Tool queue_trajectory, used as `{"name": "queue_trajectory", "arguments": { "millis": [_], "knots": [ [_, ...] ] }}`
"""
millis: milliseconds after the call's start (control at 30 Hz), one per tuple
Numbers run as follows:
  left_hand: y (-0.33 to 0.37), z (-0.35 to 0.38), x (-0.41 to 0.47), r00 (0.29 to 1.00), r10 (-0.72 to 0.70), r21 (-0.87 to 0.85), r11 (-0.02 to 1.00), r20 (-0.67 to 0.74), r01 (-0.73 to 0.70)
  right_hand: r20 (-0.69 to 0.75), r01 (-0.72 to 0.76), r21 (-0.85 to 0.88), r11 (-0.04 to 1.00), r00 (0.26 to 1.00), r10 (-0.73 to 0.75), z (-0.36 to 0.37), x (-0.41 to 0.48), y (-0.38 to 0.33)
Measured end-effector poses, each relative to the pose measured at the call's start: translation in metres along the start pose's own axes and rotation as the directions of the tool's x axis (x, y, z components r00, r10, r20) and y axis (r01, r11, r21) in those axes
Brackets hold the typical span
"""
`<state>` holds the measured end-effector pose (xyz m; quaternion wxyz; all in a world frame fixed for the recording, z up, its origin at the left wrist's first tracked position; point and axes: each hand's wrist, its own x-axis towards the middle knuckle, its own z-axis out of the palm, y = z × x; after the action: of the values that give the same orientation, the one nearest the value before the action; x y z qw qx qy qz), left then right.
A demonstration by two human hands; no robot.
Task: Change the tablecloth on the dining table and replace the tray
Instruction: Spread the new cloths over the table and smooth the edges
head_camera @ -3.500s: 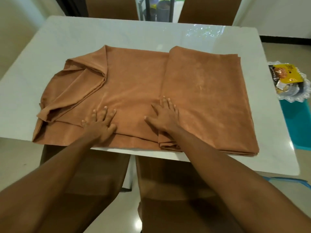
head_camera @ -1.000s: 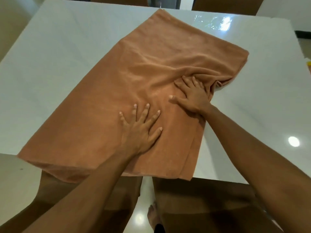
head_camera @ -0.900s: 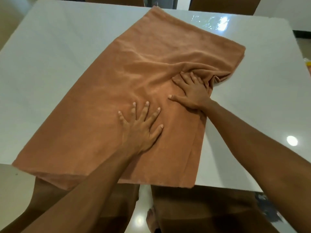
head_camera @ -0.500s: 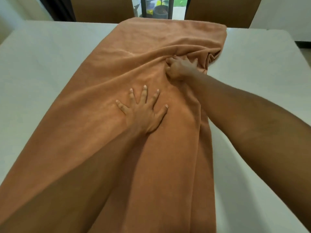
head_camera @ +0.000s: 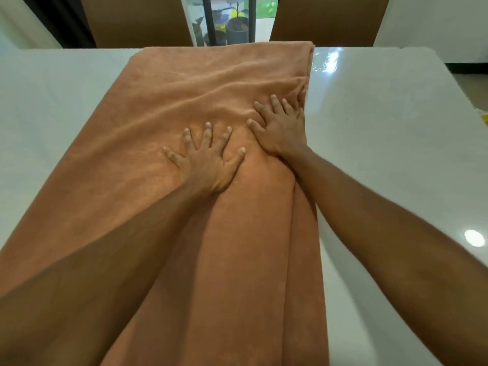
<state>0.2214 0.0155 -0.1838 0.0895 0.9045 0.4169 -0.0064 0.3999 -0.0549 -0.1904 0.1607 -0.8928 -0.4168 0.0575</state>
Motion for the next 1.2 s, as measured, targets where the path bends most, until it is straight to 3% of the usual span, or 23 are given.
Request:
{"name": "queue_trajectory", "arguments": {
  "millis": [67,133,200,267,367,433,500,633,867,1000,1100,1167,1200],
  "knots": [
    [0.004,-0.001,0.012,1.0,-0.006,-0.015,1.0,0.012,0.006,0.057,0.045,0.008,0.999,0.997,-0.045,-0.007,0.024,0.009],
    [0.007,-0.001,0.02,1.0,0.006,-0.031,0.999,-0.02,-0.007,0.107,0.064,0.158,0.985,0.991,-0.082,-0.023,0.036,0.014],
    [0.008,-0.002,0.02,0.988,0.048,-0.094,0.994,-0.149,-0.062,0.12,-0.015,0.456,0.89,0.992,-0.045,-0.039,0.034,0.019],
    [0.008,-0.004,0.008,0.937,0.091,-0.198,0.966,-0.338,-0.166,0.129,-0.111,0.631,0.768,0.991,0.037,-0.052,0.015,0.022],
    [0.013,-0.002,-0.031,0.864,0.134,-0.309,0.898,-0.485,-0.312,0.002,-0.086,0.683,0.725,0.993,0.116,-0.054,-0.046,0.019],
    [0.024,0.004,-0.078,0.859,0.16,-0.34,0.871,-0.486,-0.355,-0.047,-0.107,0.733,0.672,0.977,0.207,-0.041,-0.11,0.016],
    [0.037,0.011,-0.138,0.872,0.19,-0.352,0.86,-0.451,-0.369,-0.106,-0.105,0.702,0.705,0.963,0.249,-0.032,-0.182,0.01],
    [0.053,0.018,-0.236,0.941,0.139,-0.411,0.873,-0.308,-0.263,-0.105,-0.047,0.448,0.893,0.989,0.105,-0.016,-0.266,0.005],
    [0.047,0.012,-0.317,0.998,-0.006,-0.173,0.985,-0.063,-0.005,-0.023,-0.149,0.373,0.916,0.985,0.17,-0.011,-0.342,-0.015],
    [0.034,-0.011,-0.339,0.99,-0.084,-0.185,0.977,0.116,0.104,-0.005,-0.188,0.236,0.954,0.981,0.195,-0.007,-0.389,-0.033],
    [0.03,-0.036,-0.341,0.982,-0.068,-0.379,0.916,0.174,0.131,0.041,-0.164,0.113,0.98,0.986,0.16,0.0,-0.412,-0.044],
    [0.011,-0.046,-0.329,0.941,-0.151,-0.536,0.79,0.302,0.298,0.038,-0.16,0.074,0.984,0.987,0.158,0.002,-0.418,-0.045],
    [-0.002,-0.05,-0.322,0.903,-0.235,-0.607,0.677,0.359,0.417,0.041,-0.162,0.062,0.985,0.986,0.16,0.002,-0.419,-0.043]
  ]
}}
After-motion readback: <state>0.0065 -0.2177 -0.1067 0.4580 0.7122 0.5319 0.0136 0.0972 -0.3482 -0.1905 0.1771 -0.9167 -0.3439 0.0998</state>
